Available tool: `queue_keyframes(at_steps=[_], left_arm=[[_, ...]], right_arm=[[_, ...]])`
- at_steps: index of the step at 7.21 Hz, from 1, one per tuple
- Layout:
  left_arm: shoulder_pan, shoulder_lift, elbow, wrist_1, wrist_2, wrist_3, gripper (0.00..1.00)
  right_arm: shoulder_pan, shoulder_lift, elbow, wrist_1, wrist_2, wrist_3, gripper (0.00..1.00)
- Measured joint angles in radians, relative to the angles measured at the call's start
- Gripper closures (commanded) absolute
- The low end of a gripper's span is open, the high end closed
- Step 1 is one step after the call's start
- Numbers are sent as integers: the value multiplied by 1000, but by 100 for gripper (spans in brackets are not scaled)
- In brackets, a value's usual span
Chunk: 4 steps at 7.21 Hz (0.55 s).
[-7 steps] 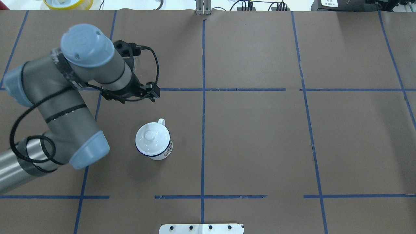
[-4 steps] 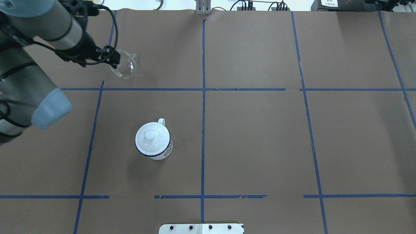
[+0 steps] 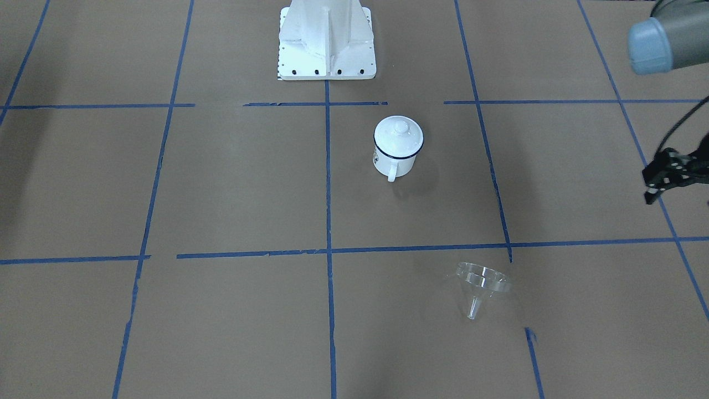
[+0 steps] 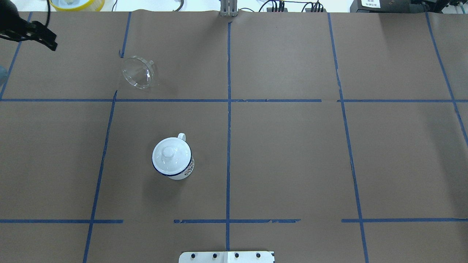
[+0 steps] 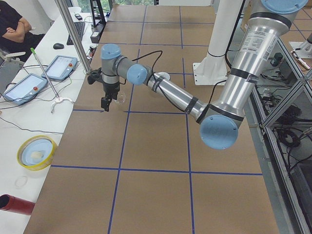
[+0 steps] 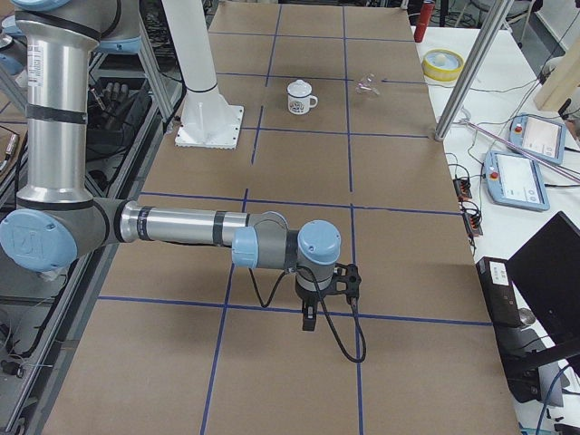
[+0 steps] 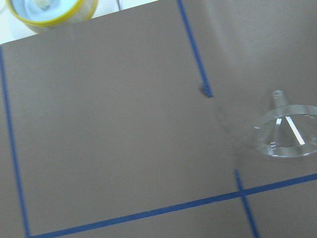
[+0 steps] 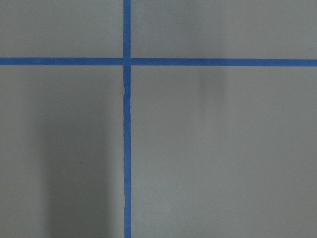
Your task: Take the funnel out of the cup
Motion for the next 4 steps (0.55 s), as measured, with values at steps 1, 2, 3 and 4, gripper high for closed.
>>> queue_keyframes(at_steps=[1,2,3,4], left_arm=[[-76,63,41,-39,-5,97,0],[-115,122,61,-100,-8,133,0],[-129,159,77,-155,-8,138,0],[-134,191,87,-189,-7,140,0]], right_arm=[[0,0,0,0,0,0,0],[0,0,0,0,0,0,0],[0,0,0,0,0,0,0],[0,0,0,0,0,0,0]])
